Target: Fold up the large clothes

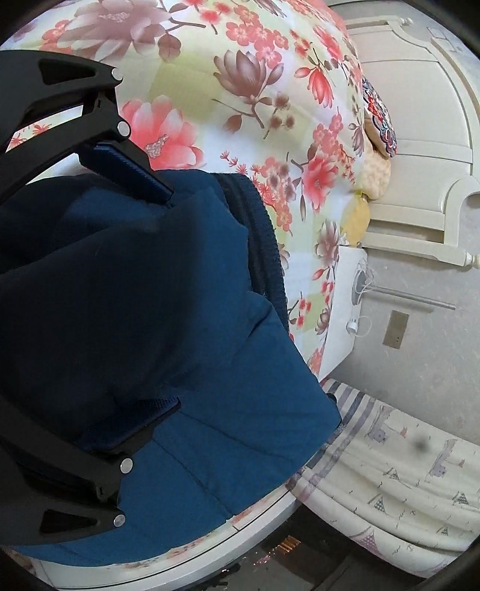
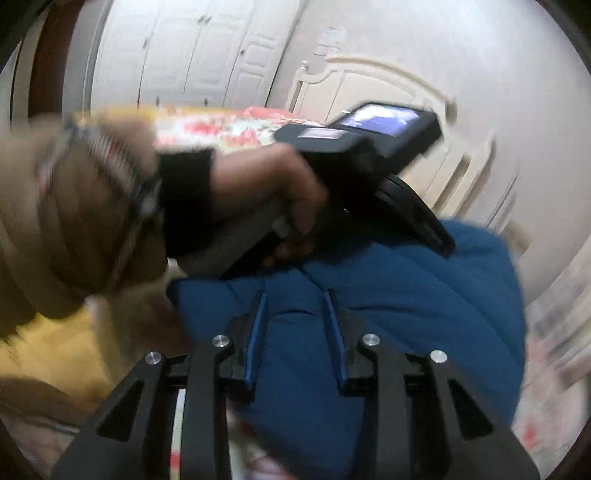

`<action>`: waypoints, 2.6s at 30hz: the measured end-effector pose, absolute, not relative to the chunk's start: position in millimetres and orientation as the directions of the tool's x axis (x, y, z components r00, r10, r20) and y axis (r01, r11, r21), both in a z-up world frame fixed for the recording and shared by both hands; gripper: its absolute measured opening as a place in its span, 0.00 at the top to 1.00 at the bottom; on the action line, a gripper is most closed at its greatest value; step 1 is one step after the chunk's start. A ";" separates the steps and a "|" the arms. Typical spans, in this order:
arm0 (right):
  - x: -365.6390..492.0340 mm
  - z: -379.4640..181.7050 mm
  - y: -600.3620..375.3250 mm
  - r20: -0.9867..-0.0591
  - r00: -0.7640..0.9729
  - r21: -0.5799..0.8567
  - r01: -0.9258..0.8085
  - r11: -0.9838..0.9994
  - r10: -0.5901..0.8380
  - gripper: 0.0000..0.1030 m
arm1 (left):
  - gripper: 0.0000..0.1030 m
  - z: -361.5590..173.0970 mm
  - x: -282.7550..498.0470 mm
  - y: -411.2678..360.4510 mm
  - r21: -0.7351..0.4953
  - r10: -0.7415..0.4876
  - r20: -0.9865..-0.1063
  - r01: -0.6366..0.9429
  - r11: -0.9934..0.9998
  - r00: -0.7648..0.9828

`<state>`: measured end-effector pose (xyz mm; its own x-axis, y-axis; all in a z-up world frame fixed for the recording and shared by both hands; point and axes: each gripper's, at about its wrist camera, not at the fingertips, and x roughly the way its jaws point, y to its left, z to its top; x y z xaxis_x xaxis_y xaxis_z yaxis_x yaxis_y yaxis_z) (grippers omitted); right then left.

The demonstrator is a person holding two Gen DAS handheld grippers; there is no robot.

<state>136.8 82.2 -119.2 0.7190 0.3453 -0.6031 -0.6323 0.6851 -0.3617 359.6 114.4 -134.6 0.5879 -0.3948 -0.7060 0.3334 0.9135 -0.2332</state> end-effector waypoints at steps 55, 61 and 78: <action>402.0 -92.4 29.2 -0.831 0.543 -0.224 -0.531 0.817 0.125 0.57 | 0.04 -101.0 296.8 151.9 -0.004 -0.010 -0.564 0.009 1.000 0.825; 377.1 -52.8 49.6 -0.801 0.564 -0.197 -0.566 0.800 0.202 0.57 | 0.04 -92.8 252.5 168.2 0.019 0.023 -0.535 -0.015 1.000 0.845; 372.1 -110.4 133.8 -0.847 0.519 -0.314 -0.661 0.682 0.113 0.57 | 0.04 -80.2 175.6 160.0 0.070 -0.016 -0.495 0.058 0.996 0.869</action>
<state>372.1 133.8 -110.4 0.5190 0.1132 -0.8472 -0.6606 0.6821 -0.3136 175.6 160.0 -80.2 0.8690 -0.0161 -0.4946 0.0580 0.9959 0.0695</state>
